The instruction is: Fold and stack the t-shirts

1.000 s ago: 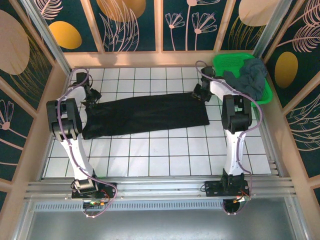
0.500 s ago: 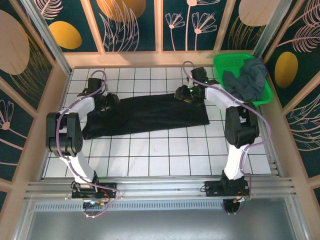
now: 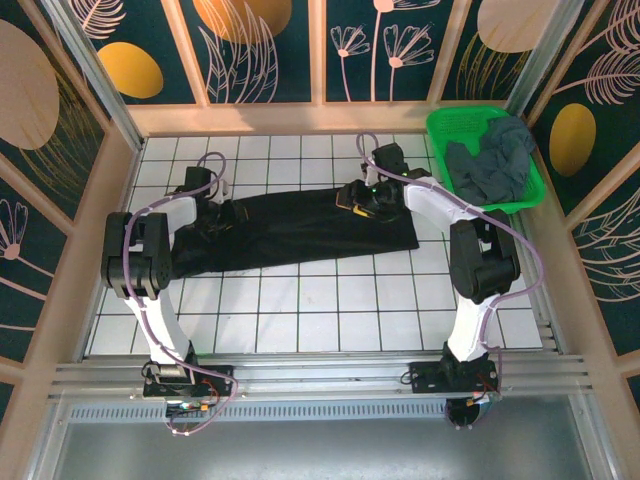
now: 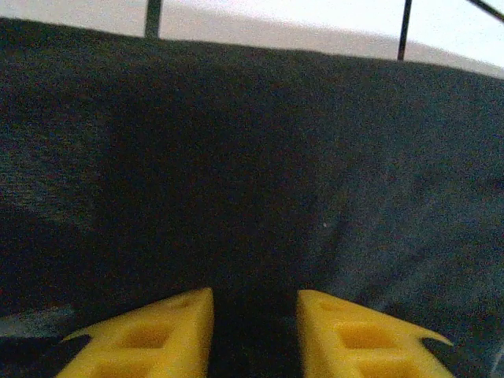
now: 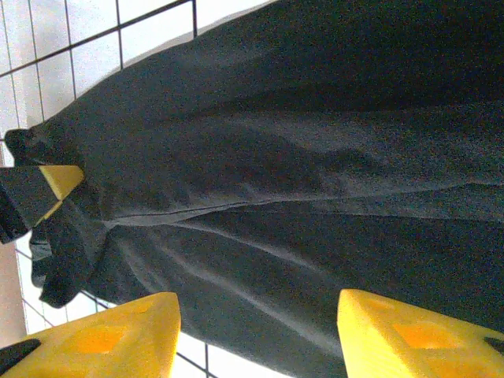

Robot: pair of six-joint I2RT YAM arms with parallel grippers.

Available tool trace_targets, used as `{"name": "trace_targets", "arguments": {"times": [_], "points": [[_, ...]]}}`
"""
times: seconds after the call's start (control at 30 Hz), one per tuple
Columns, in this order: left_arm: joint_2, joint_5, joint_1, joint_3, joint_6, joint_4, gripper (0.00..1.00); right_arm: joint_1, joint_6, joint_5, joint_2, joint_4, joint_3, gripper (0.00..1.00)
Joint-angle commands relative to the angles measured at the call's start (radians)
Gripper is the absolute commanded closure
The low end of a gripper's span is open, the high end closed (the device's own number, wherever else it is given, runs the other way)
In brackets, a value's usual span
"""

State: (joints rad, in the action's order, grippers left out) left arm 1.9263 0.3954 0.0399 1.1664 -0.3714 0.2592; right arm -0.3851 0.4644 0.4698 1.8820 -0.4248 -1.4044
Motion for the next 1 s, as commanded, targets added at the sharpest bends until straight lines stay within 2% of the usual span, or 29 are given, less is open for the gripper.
{"name": "trace_targets", "arguments": {"times": [0.0,0.1,0.23,0.53,0.83,0.87,0.9,0.97], "points": [[-0.048,-0.015,0.011,-0.033,0.011,-0.014,0.73,0.001,0.021,0.010,-0.040,0.012,0.019,0.44],[-0.103,-0.030,0.014,-0.060,-0.009,-0.011,0.78,0.000,0.025,0.006,-0.033,0.012,0.016,0.44],[-0.149,0.014,0.025,-0.108,-0.045,-0.002,0.96,0.000,0.023,0.000,-0.024,0.008,0.008,0.44],[-0.255,0.071,0.099,-0.188,-0.148,0.020,1.00,0.001,0.016,-0.002,-0.018,-0.001,0.006,0.45],[-0.313,0.059,0.210,-0.303,-0.438,0.025,1.00,0.009,0.008,0.004,-0.029,0.001,0.036,0.45],[-0.311,0.065,0.218,-0.320,-0.472,0.008,0.99,0.008,0.007,0.007,-0.030,0.004,0.041,0.45],[-0.309,0.070,0.222,-0.333,-0.495,-0.010,0.89,0.008,0.006,0.009,-0.030,0.006,0.043,0.45],[-0.306,0.081,0.236,-0.344,-0.534,-0.043,0.62,0.010,0.005,0.013,-0.030,0.010,0.050,0.45]]}}
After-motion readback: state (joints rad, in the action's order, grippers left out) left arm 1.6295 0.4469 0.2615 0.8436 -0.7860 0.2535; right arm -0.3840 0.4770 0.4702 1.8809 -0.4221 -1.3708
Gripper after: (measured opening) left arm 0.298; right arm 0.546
